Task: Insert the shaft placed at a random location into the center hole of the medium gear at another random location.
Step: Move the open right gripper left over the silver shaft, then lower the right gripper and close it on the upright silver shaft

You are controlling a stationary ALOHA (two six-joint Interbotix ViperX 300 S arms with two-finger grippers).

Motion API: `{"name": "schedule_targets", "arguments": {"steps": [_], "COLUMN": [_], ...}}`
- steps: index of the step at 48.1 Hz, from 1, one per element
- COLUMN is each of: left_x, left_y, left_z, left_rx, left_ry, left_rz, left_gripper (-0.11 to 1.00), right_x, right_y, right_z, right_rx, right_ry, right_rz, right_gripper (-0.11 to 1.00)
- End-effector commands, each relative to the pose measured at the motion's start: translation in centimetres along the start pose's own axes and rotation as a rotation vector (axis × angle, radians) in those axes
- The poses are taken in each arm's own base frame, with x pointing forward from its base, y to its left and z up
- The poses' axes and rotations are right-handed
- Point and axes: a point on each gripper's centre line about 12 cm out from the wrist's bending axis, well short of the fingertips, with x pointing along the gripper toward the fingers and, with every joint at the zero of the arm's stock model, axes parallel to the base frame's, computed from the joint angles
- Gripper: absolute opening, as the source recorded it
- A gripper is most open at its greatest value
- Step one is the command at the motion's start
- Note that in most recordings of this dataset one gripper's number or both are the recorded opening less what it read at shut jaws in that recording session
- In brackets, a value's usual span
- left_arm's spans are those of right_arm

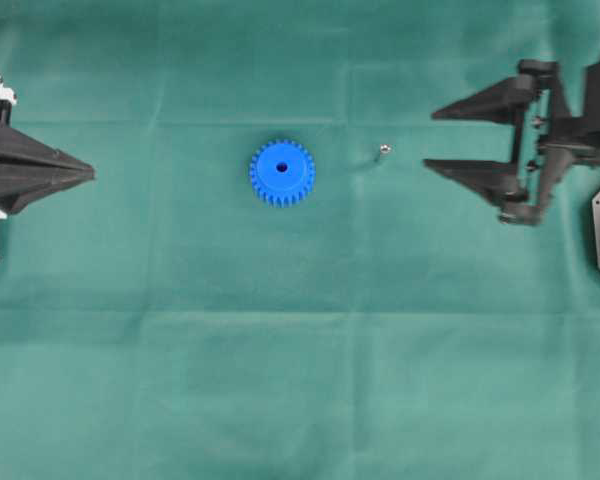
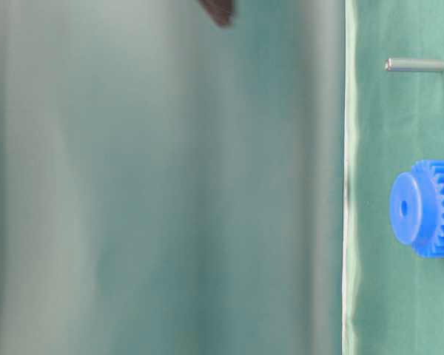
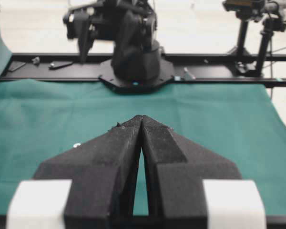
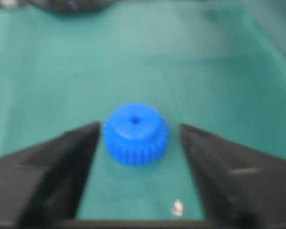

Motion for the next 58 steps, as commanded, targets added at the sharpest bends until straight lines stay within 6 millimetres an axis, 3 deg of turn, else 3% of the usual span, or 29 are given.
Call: {"name": "schedule_targets", "arguments": {"steps": [1,6,12,25,48,58], "left_x": [0.2,0.2,0.2,0.3,0.2,0.2], "left_y": [0.3,0.5,0.6,0.8,1.5,1.5], "left_z": [0.8,0.8,0.7,0.4,0.0,0.1], "left_rx": [0.001,0.001,0.000,0.000,-0.001,-0.001], "left_ry": [-0.018,-0.018,-0.017,-0.006,0.018,0.015], "left_rz": [0.015,0.024,0.032,0.041,0.072,0.072], "left_gripper": [0.00,0.00,0.00,0.00,0.00,0.00], "right_x": [1.7,3.3,4.7,6.0,6.9,7.1], "right_y": [-0.7,-1.5,-2.2,-3.1,-3.2,-3.1], "right_z": [-0.4,-2.8,-4.7,-7.1,-8.8,-8.9], "right_rx": [0.013,0.021,0.031,0.039,0.040,0.039], "right_ry": [-0.003,0.056,0.099,0.151,0.188,0.193], "right_rz": [-0.025,-0.053,-0.077,-0.103,-0.103,-0.100], "right_gripper": [0.91,0.85,0.86,0.86,0.85,0.77]}}
